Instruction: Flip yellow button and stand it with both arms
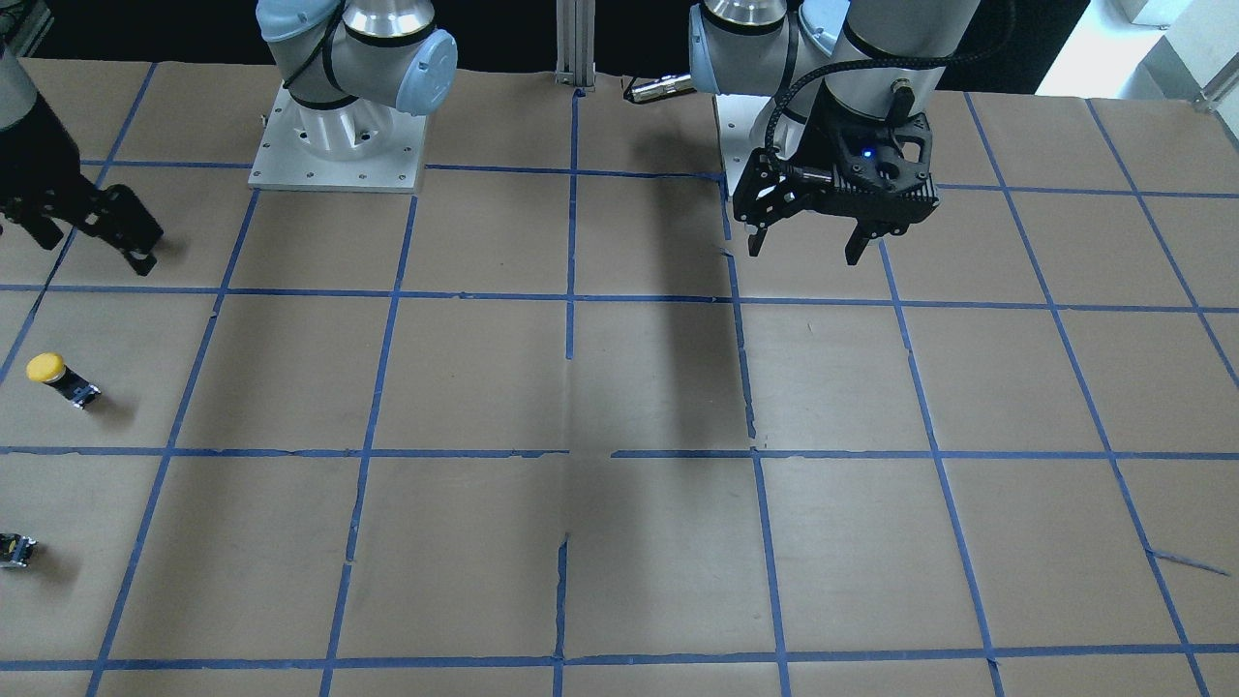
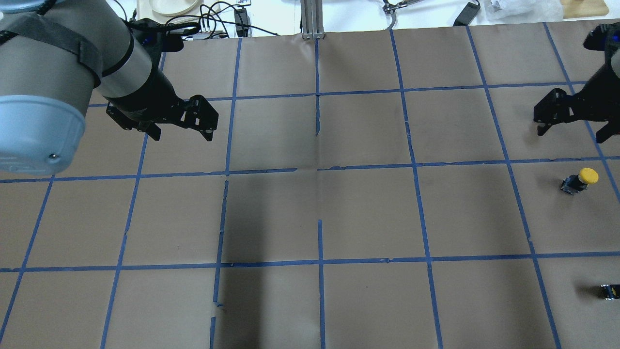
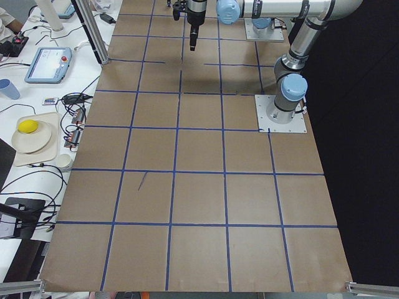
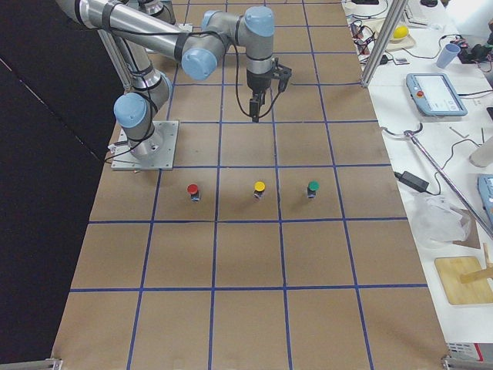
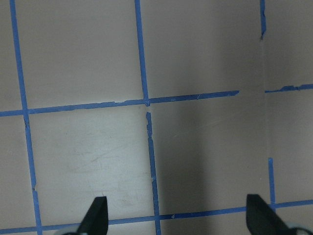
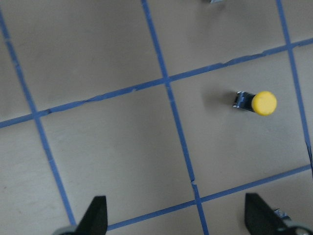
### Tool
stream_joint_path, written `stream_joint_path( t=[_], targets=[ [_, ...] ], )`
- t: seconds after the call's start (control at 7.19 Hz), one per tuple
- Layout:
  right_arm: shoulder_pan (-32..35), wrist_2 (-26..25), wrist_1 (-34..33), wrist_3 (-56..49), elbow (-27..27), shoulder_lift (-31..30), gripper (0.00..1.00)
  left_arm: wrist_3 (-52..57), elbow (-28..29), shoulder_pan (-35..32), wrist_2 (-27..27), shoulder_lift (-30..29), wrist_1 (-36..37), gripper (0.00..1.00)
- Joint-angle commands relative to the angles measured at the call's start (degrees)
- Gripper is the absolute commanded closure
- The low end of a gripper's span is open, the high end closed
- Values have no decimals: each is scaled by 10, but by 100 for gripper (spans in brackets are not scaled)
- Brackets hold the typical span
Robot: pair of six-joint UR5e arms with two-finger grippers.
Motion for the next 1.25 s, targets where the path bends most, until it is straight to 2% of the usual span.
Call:
stream_joint_path(
  t=[0.0, 0.14, 0.28, 0.56, 1.11],
  targets=[
    [114, 2, 156, 51, -95, 0, 0, -3, 1, 0, -2, -5, 0, 0],
    [159, 2, 200, 57, -121, -3, 0, -1, 0, 0, -1, -11, 0, 0],
    [184, 9, 206, 87, -122, -13, 0, -1, 4, 0, -1, -11, 0, 0],
    [185, 4, 236, 94, -107, -33, 0, -1, 5, 2, 2, -10, 40, 0],
    [187, 16, 231, 90, -101, -29, 0, -1, -6, 0, 3, -3, 42, 0]
  ],
)
